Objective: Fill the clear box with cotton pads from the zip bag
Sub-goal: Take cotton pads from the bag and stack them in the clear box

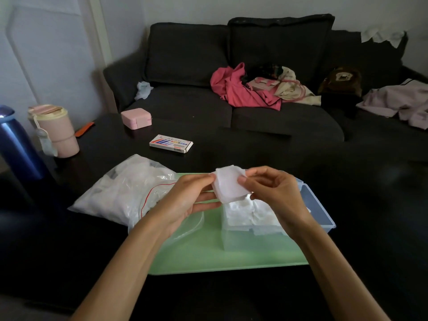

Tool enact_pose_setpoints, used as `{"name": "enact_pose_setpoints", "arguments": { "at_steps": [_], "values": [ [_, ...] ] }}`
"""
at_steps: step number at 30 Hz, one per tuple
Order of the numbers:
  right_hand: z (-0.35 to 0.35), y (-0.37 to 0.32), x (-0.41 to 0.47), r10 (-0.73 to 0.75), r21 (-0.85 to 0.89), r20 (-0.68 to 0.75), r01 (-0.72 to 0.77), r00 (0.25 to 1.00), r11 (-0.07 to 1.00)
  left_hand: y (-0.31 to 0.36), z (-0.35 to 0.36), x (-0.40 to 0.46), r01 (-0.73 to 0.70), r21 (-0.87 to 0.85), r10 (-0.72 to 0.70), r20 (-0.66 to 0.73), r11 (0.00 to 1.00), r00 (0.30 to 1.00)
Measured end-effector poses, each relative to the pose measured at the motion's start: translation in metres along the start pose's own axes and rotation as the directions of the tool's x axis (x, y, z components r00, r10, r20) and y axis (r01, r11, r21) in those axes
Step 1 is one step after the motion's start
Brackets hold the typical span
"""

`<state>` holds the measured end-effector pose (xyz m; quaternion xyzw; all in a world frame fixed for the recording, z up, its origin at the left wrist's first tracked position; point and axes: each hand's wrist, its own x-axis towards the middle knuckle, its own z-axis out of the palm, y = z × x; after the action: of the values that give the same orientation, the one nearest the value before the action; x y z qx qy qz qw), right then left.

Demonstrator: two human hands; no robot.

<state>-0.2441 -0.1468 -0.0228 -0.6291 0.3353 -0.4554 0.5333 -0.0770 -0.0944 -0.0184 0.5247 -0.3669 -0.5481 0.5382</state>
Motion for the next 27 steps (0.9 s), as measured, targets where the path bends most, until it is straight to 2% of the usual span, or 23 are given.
{"name": "enact_pose_setpoints", "arguments": {
  "at_steps": [5,9,11,14,16,18,19,20,22,24,25,27],
  "values": [
    [-0.001,0.006,0.003,-0.07,-0.068,-0.048,0.067,0.996,0.995,0.0,0.004,0.003,0.041,0.037,-0.042,0.039,0.999,0.998],
    [0.0,0.01,0.002,-0.16,-0.298,-0.11,0.121,0.981,0.947,-0.007,0.017,0.006,-0.105,0.233,0.103,0.018,0.967,0.994],
    [-0.006,0.011,0.006,-0.072,-0.301,-0.173,0.016,0.982,0.954,-0.009,0.023,0.01,-0.16,0.224,0.164,0.0,0.961,0.986],
    [-0.017,0.008,0.007,0.218,-0.081,-0.074,-0.224,0.973,0.971,-0.008,0.03,0.013,-0.255,0.249,0.25,0.05,0.934,0.967],
    [-0.021,0.008,0.004,0.218,-0.094,-0.054,-0.222,0.974,0.97,-0.011,0.037,0.017,-0.283,0.272,0.277,0.064,0.919,0.959],
    [-0.024,0.007,0.003,0.155,-0.111,-0.135,-0.17,0.979,0.979,-0.015,0.042,0.023,-0.294,0.355,0.3,0.04,0.888,0.953],
    [-0.027,0.007,0.005,0.14,-0.095,-0.215,-0.164,0.967,0.982,-0.018,0.044,0.026,-0.312,0.44,0.336,0.026,0.842,0.942],
    [-0.033,0.007,0.006,0.152,-0.061,-0.304,-0.178,0.94,0.982,-0.02,0.043,0.029,-0.335,0.565,0.39,0.027,0.754,0.921],
    [-0.047,0.008,0.009,0.227,-0.007,-0.414,-0.253,0.882,0.968,-0.023,0.038,0.03,-0.347,0.832,0.495,0.103,0.432,0.863],
    [-0.055,0.016,0.008,0.295,-0.061,-0.381,-0.342,0.876,0.938,-0.027,0.033,0.031,-0.338,0.93,0.491,0.231,0.141,0.84],
    [-0.056,0.02,0.007,0.3,-0.121,-0.356,-0.362,0.885,0.924,-0.029,0.031,0.032,-0.336,0.94,0.46,0.276,0.054,0.844],
    [-0.054,0.025,0.007,0.268,-0.233,-0.35,-0.361,0.897,0.903,-0.033,0.03,0.033,-0.332,0.943,0.407,0.312,-0.023,0.858]
  ]
}}
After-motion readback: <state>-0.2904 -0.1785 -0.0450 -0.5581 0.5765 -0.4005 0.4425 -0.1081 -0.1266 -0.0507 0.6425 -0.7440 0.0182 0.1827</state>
